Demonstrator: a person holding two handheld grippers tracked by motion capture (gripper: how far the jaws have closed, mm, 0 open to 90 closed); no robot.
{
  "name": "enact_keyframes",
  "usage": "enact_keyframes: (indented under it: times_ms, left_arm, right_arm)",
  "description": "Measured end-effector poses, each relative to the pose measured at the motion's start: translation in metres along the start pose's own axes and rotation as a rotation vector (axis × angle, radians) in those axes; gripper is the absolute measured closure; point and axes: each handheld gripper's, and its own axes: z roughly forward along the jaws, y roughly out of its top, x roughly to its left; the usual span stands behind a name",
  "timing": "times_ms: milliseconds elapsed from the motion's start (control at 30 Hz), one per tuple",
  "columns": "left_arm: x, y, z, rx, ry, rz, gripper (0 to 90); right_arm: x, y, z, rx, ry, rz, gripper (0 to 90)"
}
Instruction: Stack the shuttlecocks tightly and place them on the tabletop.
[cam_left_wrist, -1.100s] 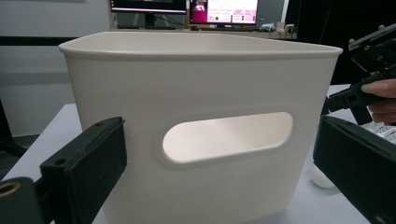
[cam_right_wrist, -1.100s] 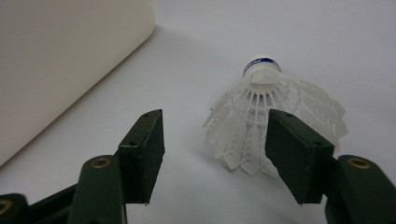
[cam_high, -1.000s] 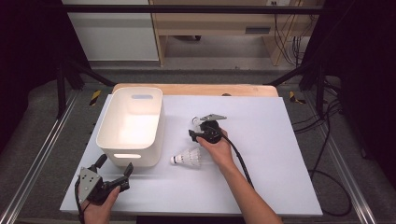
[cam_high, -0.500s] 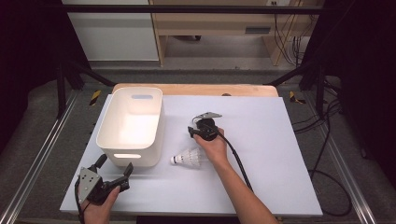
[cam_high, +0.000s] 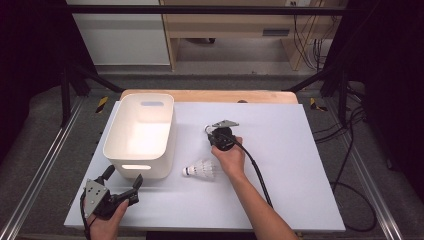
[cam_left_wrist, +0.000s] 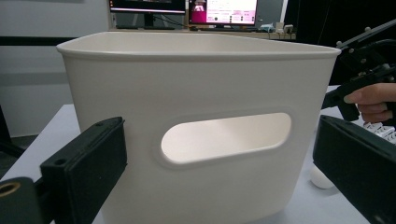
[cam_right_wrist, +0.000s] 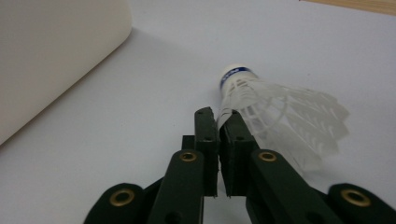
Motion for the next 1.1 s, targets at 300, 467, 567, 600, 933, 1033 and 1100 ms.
enact_keyframes:
  times_ms: [300,467,567,600,933,1033,1100]
  left_arm:
    - [0.001,0.000,0.000,-0.002,0.003,0.001,3.0]
    - [0.000,0.000,0.000,-0.001,0.002,0.000,3.0]
    - [0.000,0.000,0.000,-0.001,0.002,0.000,3.0]
    - [0.000,0.000,0.000,-0.002,0.002,0.000,3.0]
    - [0.000,0.000,-0.001,-0.006,0.009,-0.002,2.2]
    - [0.000,0.001,-0.001,-0.009,0.010,-0.002,2.0]
    - [0.000,0.000,-0.001,-0.008,0.008,-0.002,2.0]
  right_arm:
    - [-0.009,-0.004,-0.023,-0.012,0.020,-0.025,90.0]
    - [-0.018,-0.011,-0.042,-0.023,0.029,-0.033,90.0]
    - [-0.024,-0.016,-0.054,-0.030,0.034,-0.038,90.0]
    - [-0.026,-0.019,-0.059,-0.035,0.035,-0.040,90.0]
    - [-0.041,-0.042,-0.092,-0.048,0.045,-0.034,90.0]
    - [-0.045,-0.048,-0.101,-0.056,0.050,-0.047,90.0]
    - [-0.048,-0.051,-0.105,-0.058,0.051,-0.053,90.0]
